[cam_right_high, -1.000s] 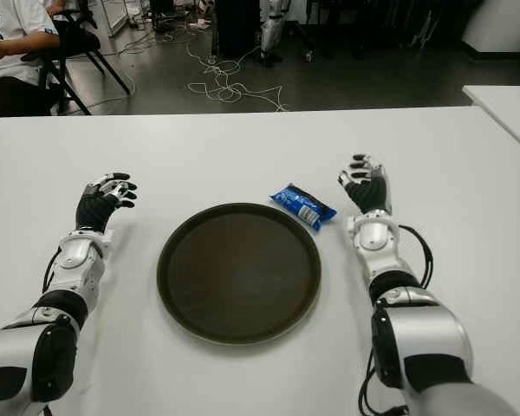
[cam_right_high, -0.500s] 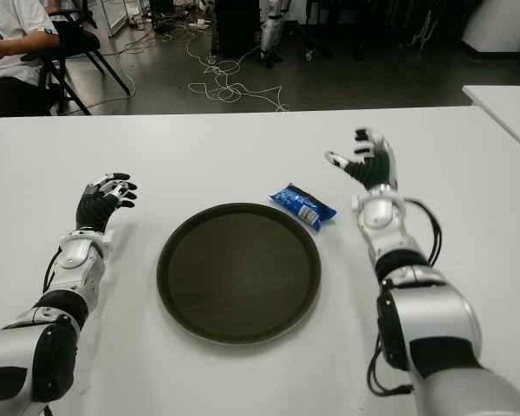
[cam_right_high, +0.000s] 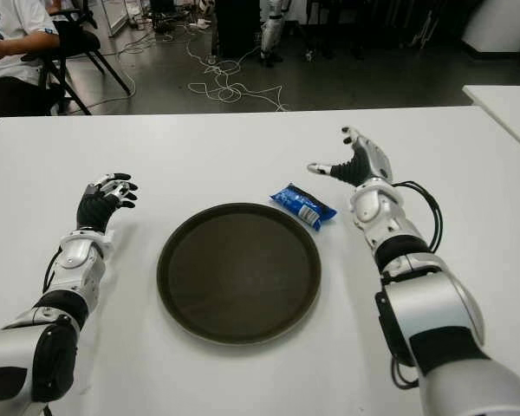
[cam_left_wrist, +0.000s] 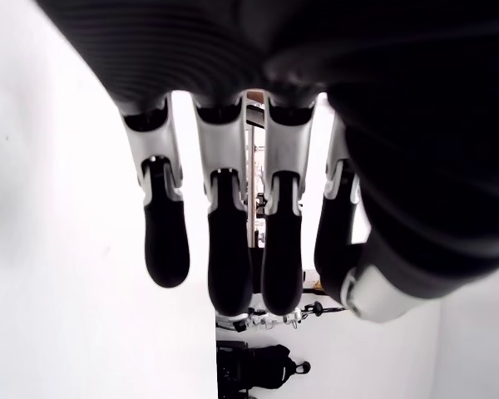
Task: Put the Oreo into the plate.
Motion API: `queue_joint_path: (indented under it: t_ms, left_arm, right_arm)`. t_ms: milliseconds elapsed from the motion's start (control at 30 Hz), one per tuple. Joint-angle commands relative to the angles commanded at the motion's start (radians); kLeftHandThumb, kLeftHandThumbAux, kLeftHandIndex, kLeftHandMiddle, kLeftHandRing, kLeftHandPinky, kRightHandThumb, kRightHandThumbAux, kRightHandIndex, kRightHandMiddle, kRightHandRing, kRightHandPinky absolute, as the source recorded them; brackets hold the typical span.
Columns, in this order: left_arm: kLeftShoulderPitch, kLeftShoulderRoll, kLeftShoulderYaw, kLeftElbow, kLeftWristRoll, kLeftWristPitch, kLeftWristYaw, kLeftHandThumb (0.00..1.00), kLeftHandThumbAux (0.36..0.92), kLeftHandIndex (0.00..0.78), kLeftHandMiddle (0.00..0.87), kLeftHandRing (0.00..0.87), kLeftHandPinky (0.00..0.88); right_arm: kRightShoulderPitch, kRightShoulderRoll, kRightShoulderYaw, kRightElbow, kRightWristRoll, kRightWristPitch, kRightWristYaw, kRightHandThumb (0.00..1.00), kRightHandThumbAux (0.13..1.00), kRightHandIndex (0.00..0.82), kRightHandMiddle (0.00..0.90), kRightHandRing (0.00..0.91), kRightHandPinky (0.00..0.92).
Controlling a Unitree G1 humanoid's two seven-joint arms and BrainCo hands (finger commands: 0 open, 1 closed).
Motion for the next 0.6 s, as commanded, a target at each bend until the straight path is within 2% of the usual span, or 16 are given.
queue_joint_path:
  t_ms: [333, 500, 600]
  left_arm:
    - [0.000, 0.000, 0.005, 0.000, -0.004, 0.001, -0.005, 0.829, 0.675, 0.391, 0.506, 0.516, 0.491]
    - [0.001, -0.001, 0.007, -0.001, -0.006, -0.007, -0.013, 0.830, 0.674, 0.392, 0.507, 0.517, 0.492]
    - [0.001, -0.001, 0.005, -0.001, -0.004, -0.006, -0.011, 0.829, 0.674, 0.392, 0.508, 0.517, 0.494]
  right_arm:
    - [-0.016, 0.007, 0.059, -0.013, -0.033, 0.069, 0.036, 0.000, 0.522, 0.000, 0.000, 0.000, 0.000]
    - [-0.024, 0.038, 0.111, -0.049, -0.064, 0.111, 0.053, 0.000, 0.550, 0.000, 0.000, 0.000, 0.004]
    - [-0.020, 0.046, 0.142, -0.070, -0.084, 0.113, 0.071, 0.000, 0.569, 0.000, 0.000, 0.001, 0.009]
